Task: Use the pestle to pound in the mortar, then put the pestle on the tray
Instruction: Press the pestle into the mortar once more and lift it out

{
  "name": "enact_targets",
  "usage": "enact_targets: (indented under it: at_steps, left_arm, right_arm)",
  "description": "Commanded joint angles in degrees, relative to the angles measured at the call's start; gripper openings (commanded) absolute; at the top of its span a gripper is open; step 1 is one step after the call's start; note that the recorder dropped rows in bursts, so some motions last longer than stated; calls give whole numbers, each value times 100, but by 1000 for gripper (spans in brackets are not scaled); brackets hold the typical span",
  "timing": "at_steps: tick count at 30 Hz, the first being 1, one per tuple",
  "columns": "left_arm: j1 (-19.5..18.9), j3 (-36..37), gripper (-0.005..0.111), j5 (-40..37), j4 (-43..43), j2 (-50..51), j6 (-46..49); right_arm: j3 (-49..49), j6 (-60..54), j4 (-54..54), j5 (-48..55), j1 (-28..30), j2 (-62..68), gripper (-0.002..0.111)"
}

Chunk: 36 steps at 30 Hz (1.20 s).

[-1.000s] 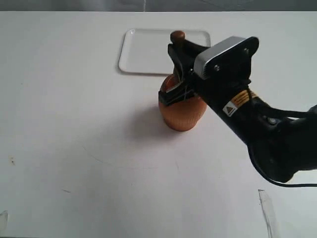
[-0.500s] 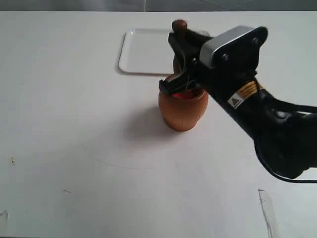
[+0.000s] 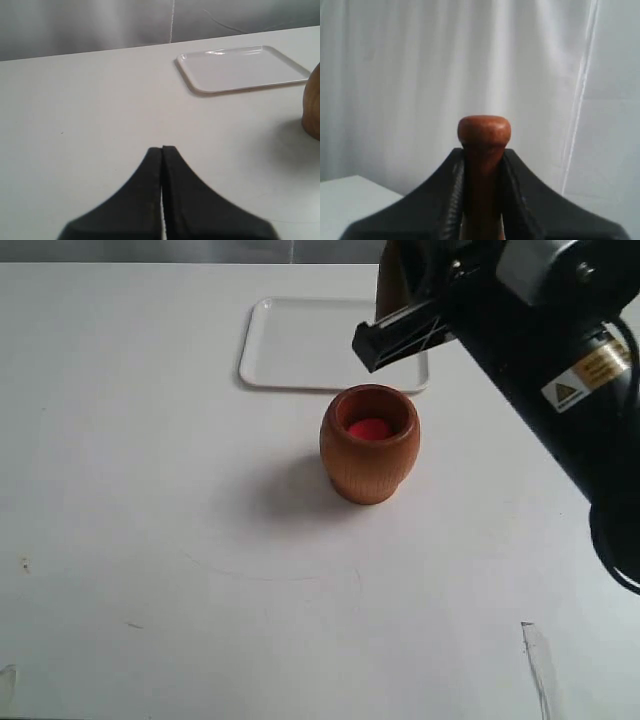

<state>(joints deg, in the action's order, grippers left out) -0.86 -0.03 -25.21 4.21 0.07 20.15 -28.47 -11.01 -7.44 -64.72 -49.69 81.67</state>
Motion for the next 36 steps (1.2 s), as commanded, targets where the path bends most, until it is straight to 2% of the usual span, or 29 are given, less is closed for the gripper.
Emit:
enact_targets:
  at_steps: [1, 10, 17, 20, 36]
  left_arm:
    - [44, 3, 0, 17, -42, -7, -47]
    - [44, 3, 0, 17, -42, -7, -47]
    - [44, 3, 0, 17, -42, -7, -47]
    - [44, 3, 0, 17, -42, -7, -47]
    - [44, 3, 0, 17, -42, -7, -47]
  right_arm:
    - [-30, -63, 85, 71, -11, 480, 0]
    - [-30, 47, 72, 71, -11, 1936, 0]
    - [-30, 67, 72, -63, -11, 2411, 0]
    - [-30, 78, 72, -524, -11, 2322, 0]
    - [-30, 26, 243, -524, -11, -14, 0]
